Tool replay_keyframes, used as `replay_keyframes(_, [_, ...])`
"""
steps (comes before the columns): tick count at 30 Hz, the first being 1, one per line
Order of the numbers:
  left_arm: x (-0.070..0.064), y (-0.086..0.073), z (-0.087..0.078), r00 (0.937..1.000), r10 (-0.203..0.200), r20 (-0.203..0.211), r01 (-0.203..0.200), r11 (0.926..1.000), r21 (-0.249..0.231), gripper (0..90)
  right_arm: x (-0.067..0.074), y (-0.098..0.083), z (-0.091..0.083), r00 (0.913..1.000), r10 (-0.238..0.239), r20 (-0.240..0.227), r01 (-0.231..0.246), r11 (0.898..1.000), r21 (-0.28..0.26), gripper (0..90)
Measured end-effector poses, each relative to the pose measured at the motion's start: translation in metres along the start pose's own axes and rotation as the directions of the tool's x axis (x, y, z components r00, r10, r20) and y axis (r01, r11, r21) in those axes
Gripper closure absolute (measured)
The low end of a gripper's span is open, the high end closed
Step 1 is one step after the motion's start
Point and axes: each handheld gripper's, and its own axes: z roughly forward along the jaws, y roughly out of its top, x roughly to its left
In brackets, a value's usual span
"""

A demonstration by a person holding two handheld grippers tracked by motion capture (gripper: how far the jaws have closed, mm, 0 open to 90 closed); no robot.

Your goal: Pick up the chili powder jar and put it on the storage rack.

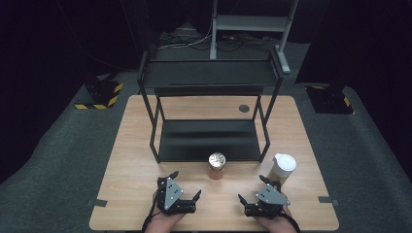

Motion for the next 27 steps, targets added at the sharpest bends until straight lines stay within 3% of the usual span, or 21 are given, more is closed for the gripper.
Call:
replay_keyframes(9, [-0.006, 0.010, 0.009, 0.9994, 0.033, 0.006, -0.033, 0.9994, -0.008, 0.5, -0.001, -0.002, -0.001, 1.0000, 0.009, -0.002, -0.009, 1.000, -0.010, 0.0])
replay_keyframes(27, [-0.007, 0.028, 0.038, 0.9977, 0.010, 0.067, -0.007, 0.9988, -0.048, 0.4, -0.003, -0.003, -0.001, 0.9999, 0.016, -0.007, -0.016, 1.000, -0.014, 0.0])
